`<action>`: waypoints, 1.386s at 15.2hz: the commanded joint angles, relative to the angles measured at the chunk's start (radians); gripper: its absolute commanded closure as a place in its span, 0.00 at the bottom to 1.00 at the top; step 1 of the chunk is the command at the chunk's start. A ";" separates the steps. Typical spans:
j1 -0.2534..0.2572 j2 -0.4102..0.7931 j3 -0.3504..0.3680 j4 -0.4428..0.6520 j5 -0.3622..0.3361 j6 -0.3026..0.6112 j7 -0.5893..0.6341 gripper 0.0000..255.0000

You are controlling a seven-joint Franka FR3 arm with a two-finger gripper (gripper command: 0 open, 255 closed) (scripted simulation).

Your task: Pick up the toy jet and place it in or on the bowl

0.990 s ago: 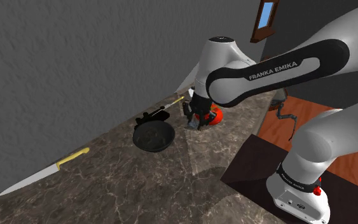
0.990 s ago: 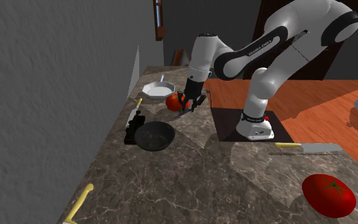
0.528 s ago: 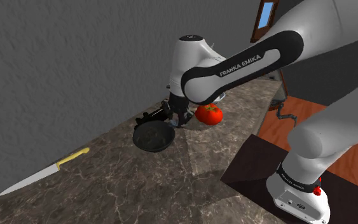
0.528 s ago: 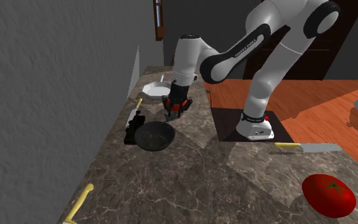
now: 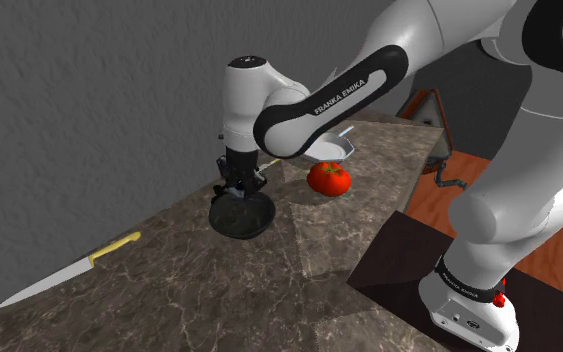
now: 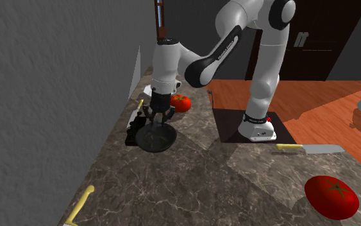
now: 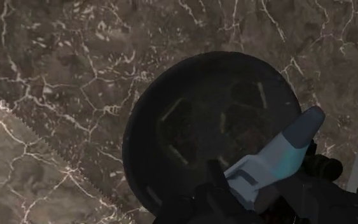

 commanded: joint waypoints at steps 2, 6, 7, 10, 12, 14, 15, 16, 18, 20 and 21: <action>0.027 0.056 -0.021 0.006 -0.076 0.019 0.054 1.00; 0.056 0.102 -0.051 -0.012 -0.143 0.057 0.102 1.00; 0.064 0.114 -0.060 -0.016 -0.159 0.066 0.114 1.00; 0.089 0.148 -0.087 -0.026 -0.209 0.092 0.149 1.00; 0.103 0.167 -0.104 -0.030 -0.236 0.106 0.168 1.00; 0.103 0.167 -0.103 -0.030 -0.236 0.106 0.168 1.00; 0.103 0.167 -0.103 -0.030 -0.236 0.106 0.168 1.00; 0.103 0.167 -0.103 -0.030 -0.236 0.106 0.168 1.00; 0.103 0.167 -0.103 -0.030 -0.236 0.106 0.169 1.00; 0.104 0.168 -0.104 -0.029 -0.238 0.105 0.169 0.00; 0.102 0.168 -0.103 -0.028 -0.236 0.104 0.167 0.00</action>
